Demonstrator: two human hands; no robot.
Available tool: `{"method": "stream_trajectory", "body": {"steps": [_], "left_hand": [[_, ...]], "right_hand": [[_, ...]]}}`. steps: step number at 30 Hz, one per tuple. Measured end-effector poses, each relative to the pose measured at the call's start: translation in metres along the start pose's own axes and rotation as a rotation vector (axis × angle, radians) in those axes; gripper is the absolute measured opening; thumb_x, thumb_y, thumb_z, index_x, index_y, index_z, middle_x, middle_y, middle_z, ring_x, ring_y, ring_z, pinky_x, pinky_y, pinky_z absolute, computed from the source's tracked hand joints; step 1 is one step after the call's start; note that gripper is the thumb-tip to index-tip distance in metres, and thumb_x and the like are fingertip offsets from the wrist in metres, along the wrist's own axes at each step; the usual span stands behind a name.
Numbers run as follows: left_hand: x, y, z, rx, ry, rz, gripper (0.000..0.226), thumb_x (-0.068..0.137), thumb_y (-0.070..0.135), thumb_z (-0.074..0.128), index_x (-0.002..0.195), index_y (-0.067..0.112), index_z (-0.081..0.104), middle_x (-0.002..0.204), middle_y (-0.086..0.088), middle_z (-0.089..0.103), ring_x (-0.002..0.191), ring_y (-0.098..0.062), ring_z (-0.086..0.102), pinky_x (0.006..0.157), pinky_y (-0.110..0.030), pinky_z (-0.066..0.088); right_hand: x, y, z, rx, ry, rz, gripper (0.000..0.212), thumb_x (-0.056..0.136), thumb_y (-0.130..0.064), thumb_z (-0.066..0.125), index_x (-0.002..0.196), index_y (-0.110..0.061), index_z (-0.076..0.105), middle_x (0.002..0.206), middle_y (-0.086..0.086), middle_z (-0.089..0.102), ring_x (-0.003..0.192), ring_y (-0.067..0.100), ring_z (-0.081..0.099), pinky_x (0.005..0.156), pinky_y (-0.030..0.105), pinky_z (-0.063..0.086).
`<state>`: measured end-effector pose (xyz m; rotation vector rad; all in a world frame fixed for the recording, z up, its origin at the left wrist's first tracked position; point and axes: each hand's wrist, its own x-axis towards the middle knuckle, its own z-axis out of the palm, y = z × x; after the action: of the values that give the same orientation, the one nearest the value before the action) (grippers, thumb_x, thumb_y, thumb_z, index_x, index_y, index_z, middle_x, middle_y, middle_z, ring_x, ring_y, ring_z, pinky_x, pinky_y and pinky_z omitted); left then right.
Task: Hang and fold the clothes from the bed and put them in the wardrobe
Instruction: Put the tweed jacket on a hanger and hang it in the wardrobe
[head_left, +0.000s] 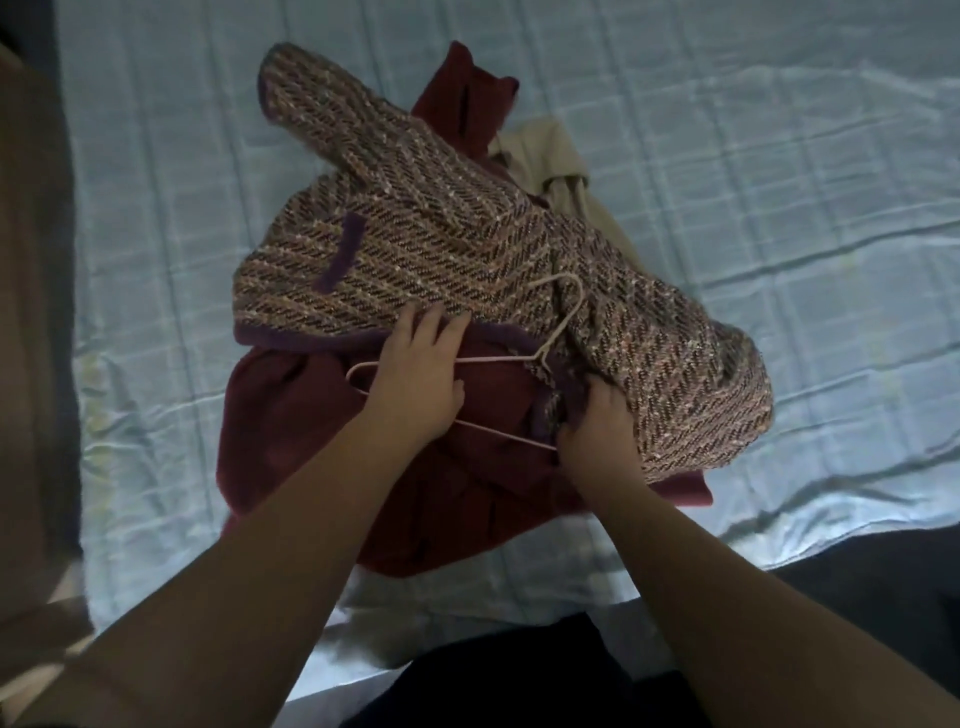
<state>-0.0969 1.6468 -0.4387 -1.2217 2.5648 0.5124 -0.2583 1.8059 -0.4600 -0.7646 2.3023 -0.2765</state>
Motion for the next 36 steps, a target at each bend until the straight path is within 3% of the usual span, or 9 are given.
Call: {"method": "stream_trajectory", "body": {"steps": [4,8,10,15,19,24,27,31,36], "left_hand": [[0.015,-0.007,0.007,0.003,0.063,-0.017,0.075,0.082,0.034,0.070,0.148,0.029,0.033,0.150,-0.005,0.037,0.132,-0.033,0.037,0.104,-0.051,0.039],[0.023,-0.004,0.000,-0.055,0.047,-0.052,0.068,0.081,0.027,0.071,0.141,0.031,0.040,0.140,-0.003,0.043,0.122,-0.033,0.044,0.098,-0.052,0.041],[0.024,-0.001,-0.005,-0.075,0.023,-0.069,0.067,0.081,0.025,0.070,0.141,0.028,0.040,0.137,-0.006,0.045,0.121,-0.035,0.045,0.099,-0.053,0.042],[0.023,0.008,-0.024,-0.147,0.045,-0.090,0.082,0.081,0.027,0.070,0.151,0.035,0.027,0.143,-0.013,0.039,0.126,-0.037,0.041,0.105,-0.052,0.039],[0.027,0.033,-0.053,-0.134,0.035,-0.024,0.077,0.083,0.027,0.061,0.150,0.040,0.026,0.152,-0.013,0.032,0.136,-0.039,0.033,0.109,-0.057,0.036],[0.028,0.065,-0.081,-0.220,-0.127,0.070,0.087,0.069,0.038,0.054,0.147,0.049,0.016,0.155,-0.001,0.035,0.137,-0.034,0.038,0.108,-0.059,0.036],[0.021,0.076,-0.077,-0.149,-0.125,0.066,0.077,0.078,0.034,0.065,0.147,0.039,0.031,0.150,0.002,0.040,0.139,-0.027,0.036,0.109,-0.061,0.032],[0.016,0.085,-0.056,-0.134,-0.063,0.095,0.043,0.083,0.041,0.071,0.120,0.029,0.054,0.125,-0.001,0.056,0.122,-0.028,0.049,0.102,-0.053,0.041],[0.015,0.098,-0.065,-0.029,0.069,0.165,0.035,0.081,0.043,0.074,0.089,0.025,0.045,0.096,0.001,0.056,0.097,-0.028,0.053,0.080,-0.044,0.045]], "right_hand": [[0.018,0.013,0.009,-0.083,-0.044,-0.060,0.050,0.083,-0.028,0.061,0.130,-0.022,0.043,0.128,0.011,0.056,0.113,0.039,0.057,0.094,0.052,0.048],[0.029,0.012,0.005,-0.110,-0.058,-0.093,0.014,0.086,-0.029,0.051,0.098,-0.025,0.044,0.103,0.009,0.063,0.095,0.039,0.063,0.083,0.052,0.052],[0.026,0.010,-0.003,-0.065,-0.066,-0.163,0.007,0.088,-0.027,0.048,0.092,-0.025,0.042,0.096,0.010,0.061,0.090,0.039,0.062,0.079,0.051,0.052],[-0.002,0.007,-0.052,-0.033,0.075,-0.397,0.010,0.094,-0.031,0.044,0.099,-0.024,0.049,0.090,0.002,0.056,0.084,0.029,0.056,0.072,0.045,0.049],[-0.020,0.004,-0.119,-0.163,0.197,-0.524,0.011,0.092,-0.026,0.053,0.103,-0.027,0.052,0.095,-0.005,0.056,0.090,0.023,0.056,0.067,0.038,0.047],[-0.013,0.025,-0.198,-0.251,0.150,-0.608,0.024,0.088,-0.016,0.058,0.110,-0.024,0.059,0.100,0.000,0.061,0.096,0.027,0.057,0.075,0.040,0.049],[0.000,0.050,-0.222,-0.312,0.086,-0.615,0.019,0.088,-0.013,0.059,0.105,-0.023,0.060,0.099,0.001,0.062,0.095,0.028,0.059,0.073,0.039,0.048],[0.005,0.074,-0.226,-0.355,0.071,-0.628,0.028,0.086,-0.012,0.058,0.104,-0.033,0.052,0.096,-0.003,0.060,0.092,0.027,0.057,0.071,0.044,0.051],[0.006,0.087,-0.226,-0.293,0.092,-0.654,0.023,0.087,-0.027,0.045,0.105,-0.031,0.059,0.092,-0.002,0.061,0.089,0.028,0.058,0.072,0.042,0.050]]}}
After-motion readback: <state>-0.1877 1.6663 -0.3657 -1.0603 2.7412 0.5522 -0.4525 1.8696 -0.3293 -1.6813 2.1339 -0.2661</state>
